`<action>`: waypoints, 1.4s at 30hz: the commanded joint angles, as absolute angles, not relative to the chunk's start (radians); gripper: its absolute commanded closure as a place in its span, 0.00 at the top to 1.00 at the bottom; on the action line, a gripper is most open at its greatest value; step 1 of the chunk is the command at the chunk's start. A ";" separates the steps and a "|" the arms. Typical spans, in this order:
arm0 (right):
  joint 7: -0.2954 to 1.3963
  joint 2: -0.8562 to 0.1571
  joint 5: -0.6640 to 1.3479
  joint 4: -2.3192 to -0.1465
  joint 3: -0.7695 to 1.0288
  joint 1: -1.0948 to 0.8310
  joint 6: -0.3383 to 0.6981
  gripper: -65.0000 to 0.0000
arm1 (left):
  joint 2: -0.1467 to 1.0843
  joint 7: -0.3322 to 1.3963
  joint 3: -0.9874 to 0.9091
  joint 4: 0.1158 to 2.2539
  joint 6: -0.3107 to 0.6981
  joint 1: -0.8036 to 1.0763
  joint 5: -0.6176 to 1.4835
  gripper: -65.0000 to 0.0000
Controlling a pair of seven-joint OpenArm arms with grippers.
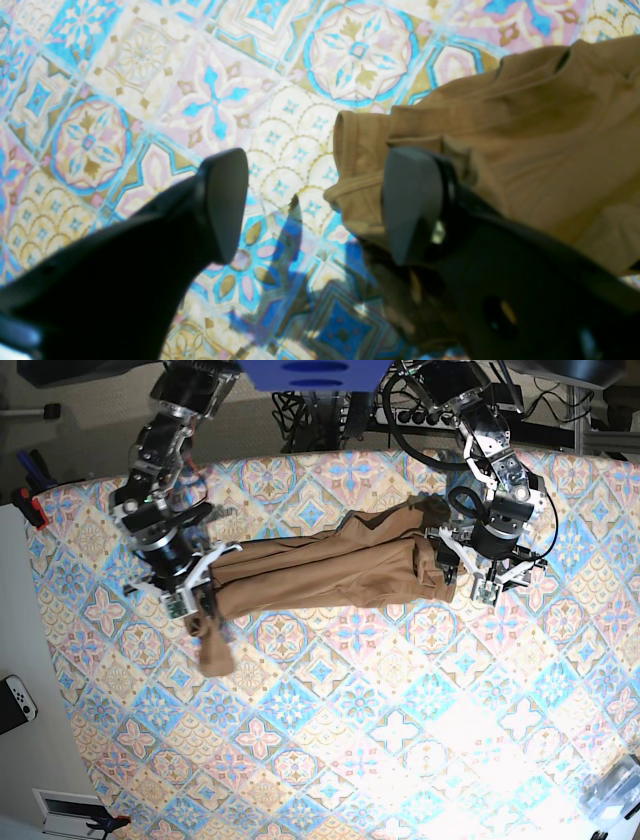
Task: Layout the t-shirt on the table in an organized manner, then fold the t-shirt properly
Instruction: 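Fold the held end with the right gripper toward the left gripper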
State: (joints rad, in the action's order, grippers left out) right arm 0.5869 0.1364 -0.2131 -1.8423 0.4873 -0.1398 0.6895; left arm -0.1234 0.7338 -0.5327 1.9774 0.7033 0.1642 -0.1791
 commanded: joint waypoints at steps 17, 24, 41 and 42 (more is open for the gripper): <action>0.487 0.147 -0.302 -1.784 0.202 -0.237 0.553 0.00 | -0.125 0.711 -0.532 1.994 0.698 0.157 -0.166 0.64; 0.495 0.147 -0.466 -1.632 0.147 -0.229 0.553 0.01 | -0.128 0.711 -0.565 1.994 0.698 0.154 -0.166 0.64; 0.487 0.147 -0.512 -1.906 -0.179 -0.332 0.553 0.57 | -0.128 0.713 -0.567 1.994 0.698 0.157 -0.166 0.64; 0.487 0.147 -0.512 -1.906 -0.186 -0.341 0.553 0.57 | -0.128 0.713 -0.567 1.995 0.698 0.157 -0.166 0.64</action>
State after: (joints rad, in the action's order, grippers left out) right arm 0.5117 0.1417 -0.5247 -1.8862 -0.1852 -0.3500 0.5598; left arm -0.1257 0.7338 -0.5663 1.9774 0.7033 0.1646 -0.1791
